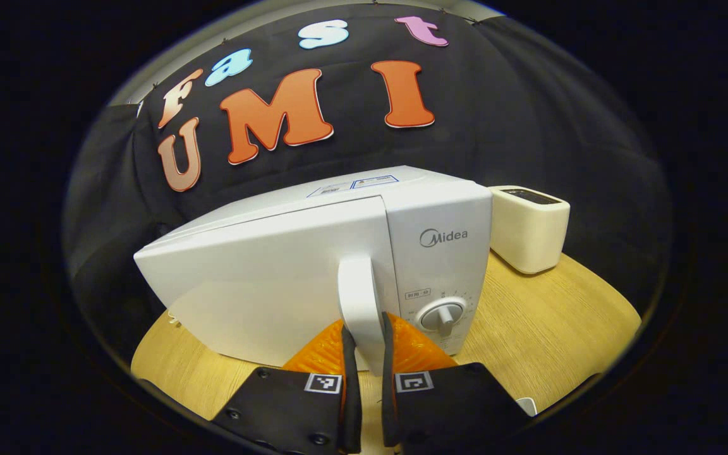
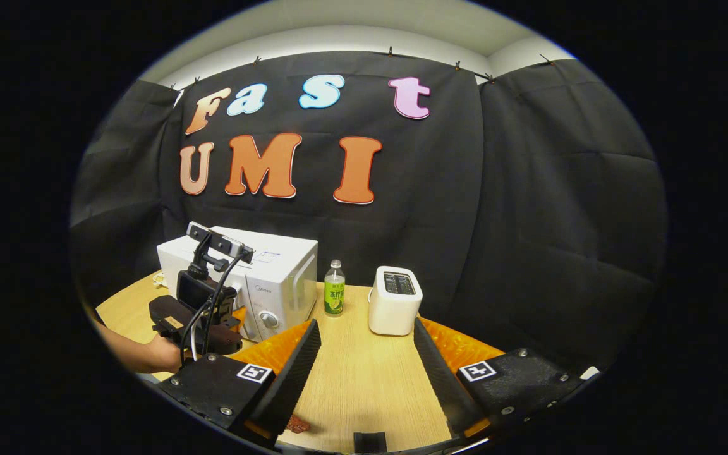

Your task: Open the microwave oven with the left hand, put the food in, and close the microwave oven.

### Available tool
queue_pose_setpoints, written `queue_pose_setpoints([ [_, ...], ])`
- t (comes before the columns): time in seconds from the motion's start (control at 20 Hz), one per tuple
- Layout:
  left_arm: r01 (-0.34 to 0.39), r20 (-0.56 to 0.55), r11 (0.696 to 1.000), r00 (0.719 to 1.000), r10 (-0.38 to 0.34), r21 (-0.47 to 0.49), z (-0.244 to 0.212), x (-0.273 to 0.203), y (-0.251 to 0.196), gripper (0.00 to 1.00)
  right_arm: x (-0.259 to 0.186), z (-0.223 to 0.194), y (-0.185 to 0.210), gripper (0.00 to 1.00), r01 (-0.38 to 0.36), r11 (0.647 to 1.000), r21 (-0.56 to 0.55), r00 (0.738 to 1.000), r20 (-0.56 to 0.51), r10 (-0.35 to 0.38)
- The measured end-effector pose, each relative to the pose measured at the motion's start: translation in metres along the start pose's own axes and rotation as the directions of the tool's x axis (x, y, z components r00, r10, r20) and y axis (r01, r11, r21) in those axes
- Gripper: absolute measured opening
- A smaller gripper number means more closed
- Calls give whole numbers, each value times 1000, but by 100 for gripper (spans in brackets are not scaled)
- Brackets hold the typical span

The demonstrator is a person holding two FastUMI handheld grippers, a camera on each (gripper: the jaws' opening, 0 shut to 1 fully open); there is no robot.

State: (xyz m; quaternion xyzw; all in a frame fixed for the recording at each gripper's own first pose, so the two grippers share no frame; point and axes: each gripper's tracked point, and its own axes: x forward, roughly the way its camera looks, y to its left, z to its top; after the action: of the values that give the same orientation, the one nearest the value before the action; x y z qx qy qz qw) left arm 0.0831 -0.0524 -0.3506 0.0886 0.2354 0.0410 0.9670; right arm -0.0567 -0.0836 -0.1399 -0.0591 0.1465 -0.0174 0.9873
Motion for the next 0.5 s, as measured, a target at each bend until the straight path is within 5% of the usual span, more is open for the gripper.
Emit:
queue_pose_setpoints([
  [0.2,-24,-17,1000,1000,24,-16,-3,-2,1,12,8,-8,-2,92,-34,999,4,999,-10,34],
  [0.5,-56,-10,998,998,56,-22,-35,-76,21,17,23,-20,8,92,-99,993,57,995,-27,100],
])
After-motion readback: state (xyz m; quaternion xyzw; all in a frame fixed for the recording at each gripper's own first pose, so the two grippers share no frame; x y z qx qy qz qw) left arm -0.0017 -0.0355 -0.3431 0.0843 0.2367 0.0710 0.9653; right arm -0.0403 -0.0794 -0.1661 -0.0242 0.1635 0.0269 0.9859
